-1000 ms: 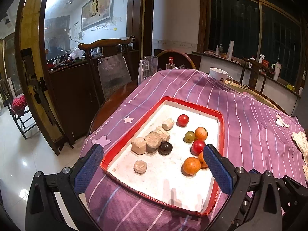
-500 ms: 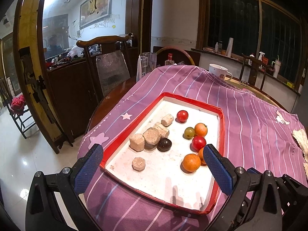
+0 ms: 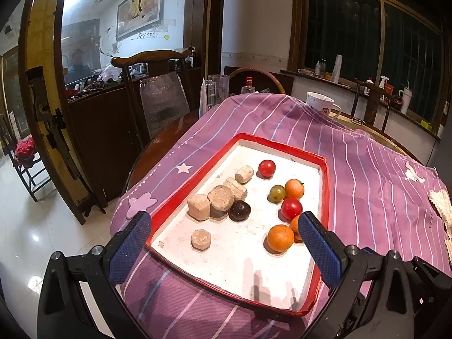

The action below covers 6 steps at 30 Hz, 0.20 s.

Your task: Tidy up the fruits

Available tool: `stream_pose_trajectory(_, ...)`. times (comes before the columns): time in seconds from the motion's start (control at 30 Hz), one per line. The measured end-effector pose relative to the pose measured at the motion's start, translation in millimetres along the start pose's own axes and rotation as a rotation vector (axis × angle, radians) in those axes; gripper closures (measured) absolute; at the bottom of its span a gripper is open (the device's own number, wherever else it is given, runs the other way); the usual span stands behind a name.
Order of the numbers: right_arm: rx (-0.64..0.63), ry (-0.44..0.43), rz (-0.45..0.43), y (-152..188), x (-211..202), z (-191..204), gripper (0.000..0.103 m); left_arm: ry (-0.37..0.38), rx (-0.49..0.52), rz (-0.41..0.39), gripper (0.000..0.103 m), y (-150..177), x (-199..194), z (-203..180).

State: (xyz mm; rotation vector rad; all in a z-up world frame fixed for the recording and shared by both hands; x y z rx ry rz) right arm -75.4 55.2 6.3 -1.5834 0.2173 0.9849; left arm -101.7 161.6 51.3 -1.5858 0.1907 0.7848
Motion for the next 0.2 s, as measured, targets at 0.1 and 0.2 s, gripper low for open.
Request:
stream_pose_trajectory(0.1, -0.004, -0.002, 0.005, 1.5, 2.3, 1.0, 0.053, -0.020, -0.007, -0.013, 0.000, -0.6, -0.3, 1.1)
stream_pose_trajectory(0.2, 0.000, -0.002, 0.010, 2.5, 4.1, -0.8, 0.053, -0.026, -0.013, -0.007, 0.000, -2.9, -0.4, 2.0)
Point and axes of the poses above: each gripper's, at about its wrist camera, not at the fingertips, and x roughly the way its jaws point, z to its left, y to its underside, the point moved 6 cm from there along x, roughly the way its jaws point, and after that the axes turned 5 degrees about x, right-handed, at the moved point
